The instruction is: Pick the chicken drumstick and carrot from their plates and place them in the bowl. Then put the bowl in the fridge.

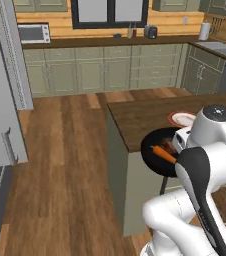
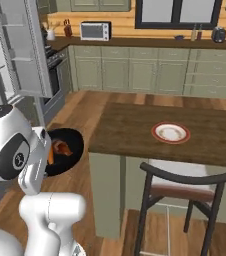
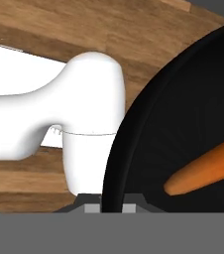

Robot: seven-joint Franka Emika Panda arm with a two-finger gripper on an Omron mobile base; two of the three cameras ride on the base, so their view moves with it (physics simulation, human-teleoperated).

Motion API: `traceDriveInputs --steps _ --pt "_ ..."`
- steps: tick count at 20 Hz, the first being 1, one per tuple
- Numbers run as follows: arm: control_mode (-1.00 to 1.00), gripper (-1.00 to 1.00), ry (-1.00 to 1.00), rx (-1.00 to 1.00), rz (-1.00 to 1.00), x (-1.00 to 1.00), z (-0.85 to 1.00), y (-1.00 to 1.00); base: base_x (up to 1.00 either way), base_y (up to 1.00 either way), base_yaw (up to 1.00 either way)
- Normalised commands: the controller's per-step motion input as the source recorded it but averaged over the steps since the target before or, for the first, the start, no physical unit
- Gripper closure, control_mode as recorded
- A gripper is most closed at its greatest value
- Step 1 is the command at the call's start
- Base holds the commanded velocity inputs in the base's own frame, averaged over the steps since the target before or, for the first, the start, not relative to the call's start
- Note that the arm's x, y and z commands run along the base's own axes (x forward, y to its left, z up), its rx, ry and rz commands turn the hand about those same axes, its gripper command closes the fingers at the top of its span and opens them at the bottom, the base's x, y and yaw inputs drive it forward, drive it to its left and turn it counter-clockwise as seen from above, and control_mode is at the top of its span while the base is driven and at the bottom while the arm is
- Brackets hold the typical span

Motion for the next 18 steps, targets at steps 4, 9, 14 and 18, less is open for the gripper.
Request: traceDriveInputs --steps 4,9,14,18 --pt "1.00 1.00 0.00 0.00 0.00 0.00 0.00 0.00 0.35 1.00 -0.12" --pt "1.00 1.00 0.00 0.00 0.00 0.00 0.00 0.00 0.44 0.90 -0.16" --pt "1.00 1.00 0.00 0.00 0.00 0.00 0.00 0.00 0.40 0.24 -0.12" --pt "1.00 1.00 0.00 0.00 0.00 0.00 0.00 0.00 0.45 -0.24 -0.08"
